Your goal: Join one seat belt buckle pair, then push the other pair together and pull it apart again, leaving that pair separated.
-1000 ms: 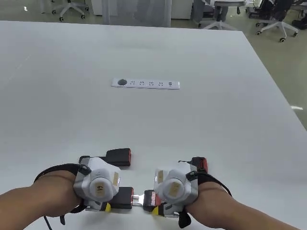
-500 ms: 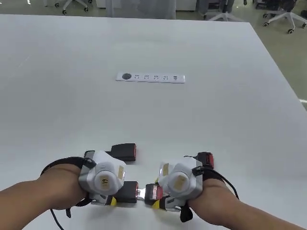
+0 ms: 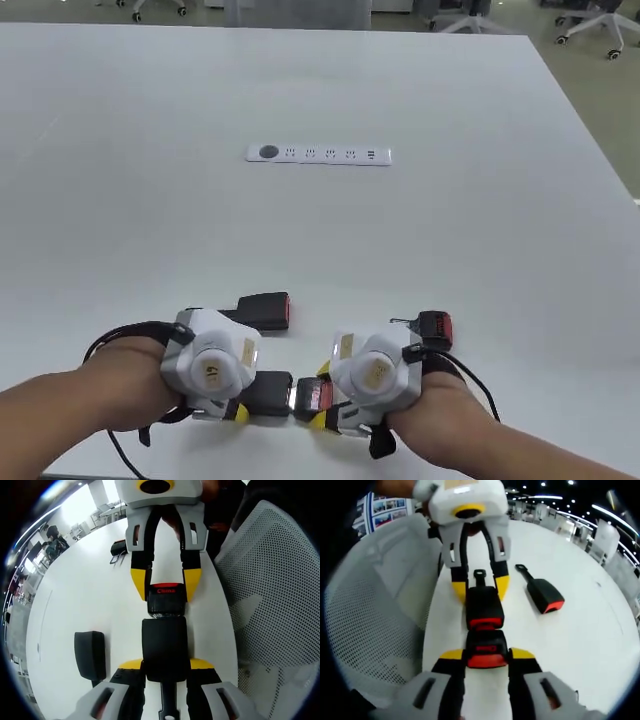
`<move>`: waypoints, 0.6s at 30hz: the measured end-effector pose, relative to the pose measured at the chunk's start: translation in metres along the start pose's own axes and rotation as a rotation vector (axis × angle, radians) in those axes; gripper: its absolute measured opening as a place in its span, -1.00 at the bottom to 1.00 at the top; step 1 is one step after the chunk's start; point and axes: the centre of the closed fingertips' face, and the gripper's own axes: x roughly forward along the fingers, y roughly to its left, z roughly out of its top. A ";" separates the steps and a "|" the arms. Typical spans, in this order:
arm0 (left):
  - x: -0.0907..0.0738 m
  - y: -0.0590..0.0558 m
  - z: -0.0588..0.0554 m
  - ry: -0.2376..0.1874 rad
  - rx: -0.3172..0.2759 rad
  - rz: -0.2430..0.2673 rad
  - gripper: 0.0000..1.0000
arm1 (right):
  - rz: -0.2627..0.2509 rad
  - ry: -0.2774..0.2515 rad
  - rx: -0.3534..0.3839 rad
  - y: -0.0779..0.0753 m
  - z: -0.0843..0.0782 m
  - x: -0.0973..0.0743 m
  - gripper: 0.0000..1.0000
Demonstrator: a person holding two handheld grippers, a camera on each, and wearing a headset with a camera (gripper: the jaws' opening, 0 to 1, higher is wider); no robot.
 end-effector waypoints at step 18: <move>-0.001 0.001 -0.001 -0.052 -0.009 0.013 -0.36 | -0.009 0.003 -0.018 -0.002 -0.003 -0.001 -0.37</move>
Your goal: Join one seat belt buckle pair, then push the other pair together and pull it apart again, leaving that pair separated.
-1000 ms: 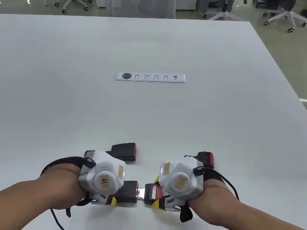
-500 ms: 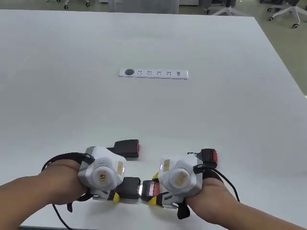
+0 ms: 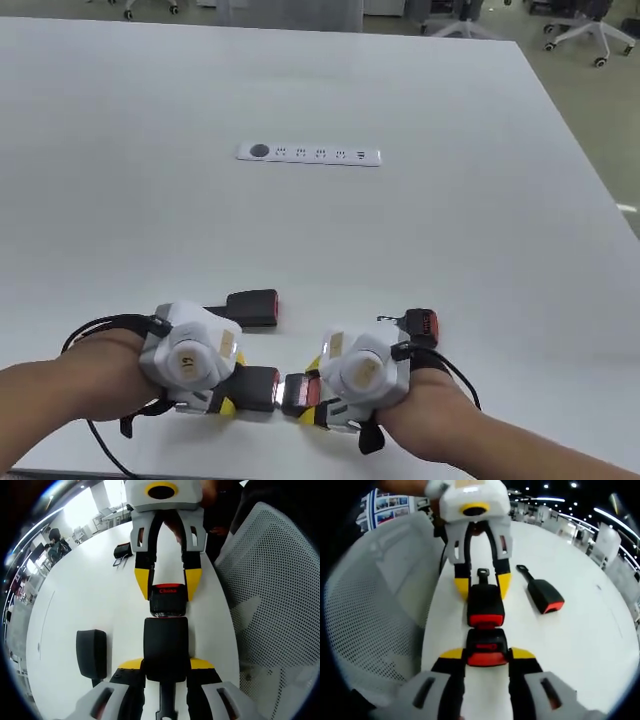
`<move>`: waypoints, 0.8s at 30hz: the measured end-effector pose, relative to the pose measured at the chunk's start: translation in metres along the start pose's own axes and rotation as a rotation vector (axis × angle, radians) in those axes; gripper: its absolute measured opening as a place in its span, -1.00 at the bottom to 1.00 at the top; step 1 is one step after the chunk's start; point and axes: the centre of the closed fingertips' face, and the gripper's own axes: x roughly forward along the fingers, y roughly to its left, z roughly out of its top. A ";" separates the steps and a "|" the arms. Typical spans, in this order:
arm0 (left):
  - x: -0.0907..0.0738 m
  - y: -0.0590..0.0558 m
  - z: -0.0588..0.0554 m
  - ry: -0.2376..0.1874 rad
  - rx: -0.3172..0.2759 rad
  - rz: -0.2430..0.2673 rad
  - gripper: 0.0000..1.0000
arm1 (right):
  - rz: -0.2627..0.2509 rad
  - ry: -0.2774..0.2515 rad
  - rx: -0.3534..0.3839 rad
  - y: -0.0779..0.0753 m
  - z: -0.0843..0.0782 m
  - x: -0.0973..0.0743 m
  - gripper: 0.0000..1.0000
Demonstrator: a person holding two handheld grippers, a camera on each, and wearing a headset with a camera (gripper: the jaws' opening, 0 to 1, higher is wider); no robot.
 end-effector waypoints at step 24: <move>-0.001 0.001 0.000 -0.010 -0.031 0.001 -0.35 | -0.003 -0.027 0.004 0.003 0.002 -0.001 -0.34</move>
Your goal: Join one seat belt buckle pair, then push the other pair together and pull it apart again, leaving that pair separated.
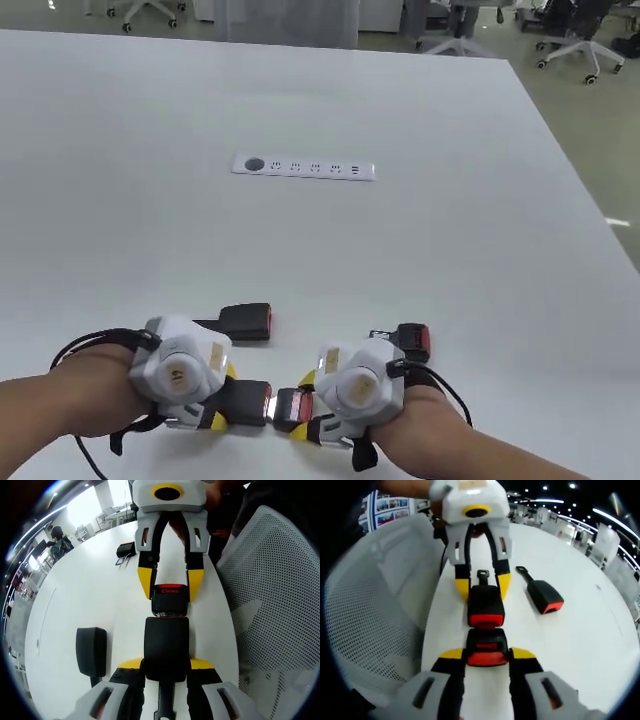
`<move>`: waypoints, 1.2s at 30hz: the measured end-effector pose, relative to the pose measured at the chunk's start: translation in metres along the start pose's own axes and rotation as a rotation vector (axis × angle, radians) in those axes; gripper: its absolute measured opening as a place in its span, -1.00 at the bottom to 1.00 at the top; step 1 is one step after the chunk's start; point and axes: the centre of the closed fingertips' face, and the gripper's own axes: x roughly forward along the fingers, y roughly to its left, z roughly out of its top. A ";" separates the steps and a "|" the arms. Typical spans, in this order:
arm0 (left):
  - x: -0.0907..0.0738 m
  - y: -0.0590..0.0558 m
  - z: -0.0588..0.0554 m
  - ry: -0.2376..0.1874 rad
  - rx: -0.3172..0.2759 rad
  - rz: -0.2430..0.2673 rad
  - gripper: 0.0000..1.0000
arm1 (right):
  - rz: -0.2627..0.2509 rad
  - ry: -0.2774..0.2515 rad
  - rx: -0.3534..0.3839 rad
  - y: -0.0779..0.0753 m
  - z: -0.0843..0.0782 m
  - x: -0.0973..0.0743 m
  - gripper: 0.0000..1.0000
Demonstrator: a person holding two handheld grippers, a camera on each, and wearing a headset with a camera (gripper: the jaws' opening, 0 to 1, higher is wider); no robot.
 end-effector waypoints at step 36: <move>-0.043 0.067 0.038 -0.004 -0.023 0.201 -0.10 | -0.123 -0.048 0.033 -0.050 -0.016 -0.069 -0.32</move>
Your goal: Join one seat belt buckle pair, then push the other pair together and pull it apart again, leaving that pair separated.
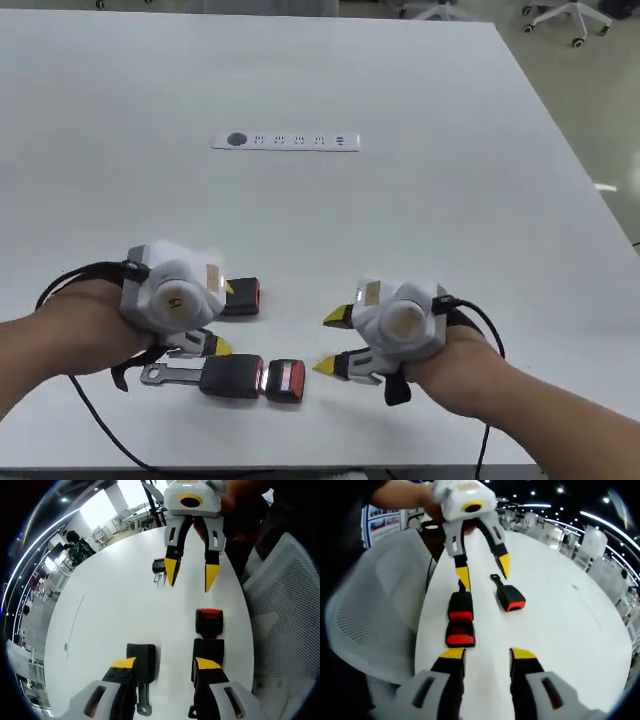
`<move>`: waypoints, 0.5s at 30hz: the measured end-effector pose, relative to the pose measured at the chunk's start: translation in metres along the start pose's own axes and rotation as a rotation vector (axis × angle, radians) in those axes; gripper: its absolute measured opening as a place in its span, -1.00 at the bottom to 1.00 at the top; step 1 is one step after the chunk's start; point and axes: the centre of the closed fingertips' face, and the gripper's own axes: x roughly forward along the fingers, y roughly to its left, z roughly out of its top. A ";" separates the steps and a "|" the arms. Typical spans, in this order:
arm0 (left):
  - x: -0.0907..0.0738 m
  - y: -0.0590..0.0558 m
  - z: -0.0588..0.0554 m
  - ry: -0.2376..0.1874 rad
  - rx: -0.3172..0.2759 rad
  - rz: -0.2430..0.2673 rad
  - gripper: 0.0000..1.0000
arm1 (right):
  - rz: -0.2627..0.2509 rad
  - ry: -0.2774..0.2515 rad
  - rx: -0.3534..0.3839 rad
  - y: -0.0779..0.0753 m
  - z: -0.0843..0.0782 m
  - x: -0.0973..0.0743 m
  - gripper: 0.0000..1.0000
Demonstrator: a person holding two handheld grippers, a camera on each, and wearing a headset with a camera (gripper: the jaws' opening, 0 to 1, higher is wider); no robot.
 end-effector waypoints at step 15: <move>0.025 0.036 -0.021 0.065 -0.022 -0.030 -0.06 | -0.112 0.108 0.057 -0.072 -0.074 -0.041 -0.24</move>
